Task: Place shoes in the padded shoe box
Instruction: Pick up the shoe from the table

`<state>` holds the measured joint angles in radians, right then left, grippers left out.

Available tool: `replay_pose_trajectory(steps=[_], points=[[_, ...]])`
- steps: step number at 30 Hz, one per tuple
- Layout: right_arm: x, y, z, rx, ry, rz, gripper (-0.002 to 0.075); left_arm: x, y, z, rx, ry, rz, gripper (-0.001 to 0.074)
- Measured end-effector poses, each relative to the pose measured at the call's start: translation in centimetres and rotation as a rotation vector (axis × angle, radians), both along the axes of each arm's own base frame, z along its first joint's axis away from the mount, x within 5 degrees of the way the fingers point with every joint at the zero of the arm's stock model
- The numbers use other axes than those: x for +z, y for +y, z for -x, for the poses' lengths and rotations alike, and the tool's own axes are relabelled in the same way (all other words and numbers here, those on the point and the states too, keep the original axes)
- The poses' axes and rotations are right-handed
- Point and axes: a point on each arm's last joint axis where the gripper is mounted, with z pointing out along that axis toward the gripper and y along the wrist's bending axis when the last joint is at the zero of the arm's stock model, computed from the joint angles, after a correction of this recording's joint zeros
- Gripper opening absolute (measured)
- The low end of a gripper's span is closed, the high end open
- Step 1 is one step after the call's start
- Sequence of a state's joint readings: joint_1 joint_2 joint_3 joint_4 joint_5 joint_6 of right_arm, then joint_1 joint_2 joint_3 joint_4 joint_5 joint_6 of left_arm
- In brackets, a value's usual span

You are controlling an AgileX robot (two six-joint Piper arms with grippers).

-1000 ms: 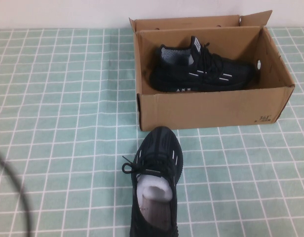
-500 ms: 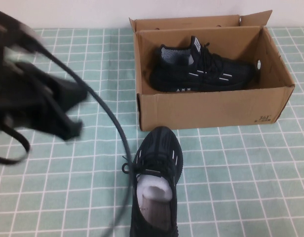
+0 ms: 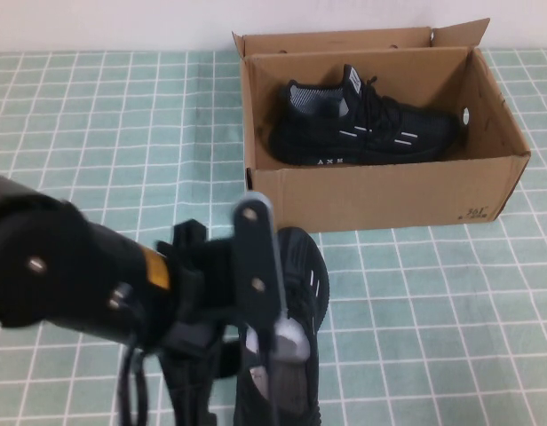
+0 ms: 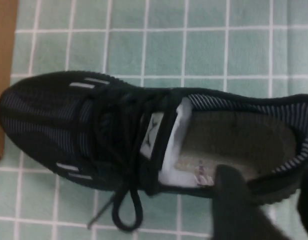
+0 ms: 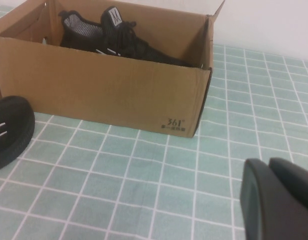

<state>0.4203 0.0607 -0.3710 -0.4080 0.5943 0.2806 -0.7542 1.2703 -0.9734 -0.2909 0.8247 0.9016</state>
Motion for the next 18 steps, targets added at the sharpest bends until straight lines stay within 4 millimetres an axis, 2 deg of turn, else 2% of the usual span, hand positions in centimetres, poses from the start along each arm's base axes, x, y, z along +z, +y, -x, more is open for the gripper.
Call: replay_pose_trajectory(steps=[3,5,9,18], points=[[0.0,0.0,0.0,0.0,0.0,0.0,-0.0006,-0.6,-1.1,0.1,-0.026,-0.058,-0.044,0.0313],[0.0,0.0,0.0,0.0,0.0,0.0,-0.0006,-1.0,-1.6,-0.2,-0.021,-0.107,-0.07,0.0339],[0.0,0.0,0.0,0.0,0.0,0.0,-0.0006,-1.7,-2.5,-1.1,-0.001,-0.159,-0.076,0.0353],[0.0,0.0,0.0,0.0,0.0,0.0,-0.0006,-4.7,-4.4,-2.9,0.036,-0.149,-0.088,0.0347]])
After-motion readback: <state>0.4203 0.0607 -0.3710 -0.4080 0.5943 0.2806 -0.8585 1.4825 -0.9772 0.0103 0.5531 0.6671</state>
